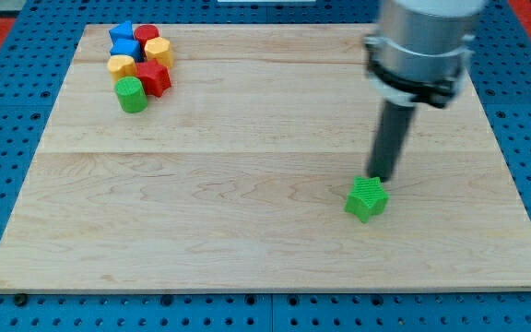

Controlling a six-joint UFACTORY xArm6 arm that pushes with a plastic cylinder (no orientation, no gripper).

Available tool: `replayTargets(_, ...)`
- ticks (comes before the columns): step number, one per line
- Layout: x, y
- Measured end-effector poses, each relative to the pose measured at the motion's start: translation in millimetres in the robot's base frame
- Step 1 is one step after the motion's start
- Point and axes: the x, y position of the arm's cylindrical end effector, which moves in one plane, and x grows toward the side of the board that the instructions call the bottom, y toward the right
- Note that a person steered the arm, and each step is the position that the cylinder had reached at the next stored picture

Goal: Push the green star to the left and a bit down

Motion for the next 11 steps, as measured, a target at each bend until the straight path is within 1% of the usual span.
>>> replayTargets(1, 25.8, 37.8)
replayTargets(2, 49.9, -8.3)
replayTargets(3, 46.8, -116.2)
replayTargets(5, -35.6, -118.4)
replayTargets(6, -54.1, -138.0)
replayTargets(7, -46.5, -130.3)
replayTargets(8, -34.5, -66.0)
replayTargets(9, -8.9, -101.4)
replayTargets(10, -33.9, -165.2)
replayTargets(11, -42.9, -196.6)
